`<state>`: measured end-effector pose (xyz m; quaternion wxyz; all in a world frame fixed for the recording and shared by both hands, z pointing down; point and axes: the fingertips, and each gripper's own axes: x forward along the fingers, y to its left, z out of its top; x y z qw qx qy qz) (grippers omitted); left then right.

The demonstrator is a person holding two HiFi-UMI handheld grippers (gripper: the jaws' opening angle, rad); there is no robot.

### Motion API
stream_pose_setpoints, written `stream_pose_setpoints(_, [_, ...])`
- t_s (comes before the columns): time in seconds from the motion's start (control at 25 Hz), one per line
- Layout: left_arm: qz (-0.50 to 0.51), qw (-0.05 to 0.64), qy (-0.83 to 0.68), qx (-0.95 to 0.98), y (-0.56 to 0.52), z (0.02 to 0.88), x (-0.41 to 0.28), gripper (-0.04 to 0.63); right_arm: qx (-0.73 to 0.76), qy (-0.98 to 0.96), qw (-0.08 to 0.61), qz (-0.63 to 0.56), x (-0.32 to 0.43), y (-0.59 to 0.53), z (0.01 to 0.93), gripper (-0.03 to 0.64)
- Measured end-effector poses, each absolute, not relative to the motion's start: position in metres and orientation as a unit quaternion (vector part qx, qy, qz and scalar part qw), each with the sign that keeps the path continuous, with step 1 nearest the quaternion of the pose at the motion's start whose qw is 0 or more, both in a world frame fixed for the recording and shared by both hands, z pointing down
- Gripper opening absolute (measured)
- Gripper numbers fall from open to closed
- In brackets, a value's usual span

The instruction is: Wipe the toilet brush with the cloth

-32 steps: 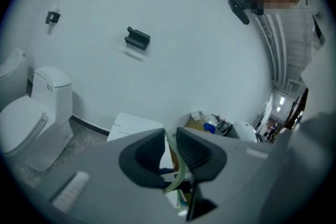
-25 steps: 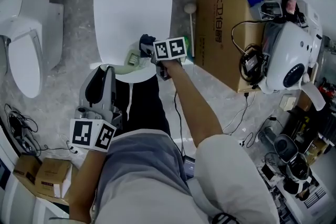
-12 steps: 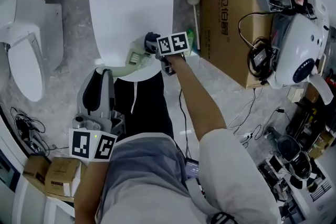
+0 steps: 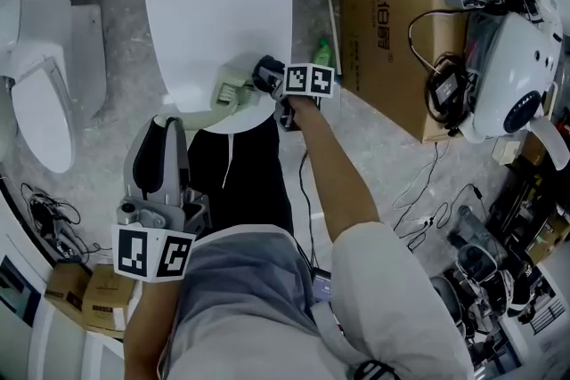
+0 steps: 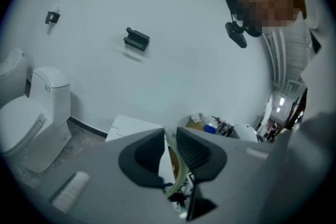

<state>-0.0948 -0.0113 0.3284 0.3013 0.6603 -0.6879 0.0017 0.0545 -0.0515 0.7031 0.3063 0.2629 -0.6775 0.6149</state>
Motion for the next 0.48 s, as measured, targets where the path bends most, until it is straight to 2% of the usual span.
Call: stream_pose_setpoints(0.48, [0.002, 0.301, -0.687, 0.661, -0.011, 0.330, -0.095, 0.000, 0.317, -0.644, 0.210, 0.664, 0.079, -0.028, 0.712, 0.115])
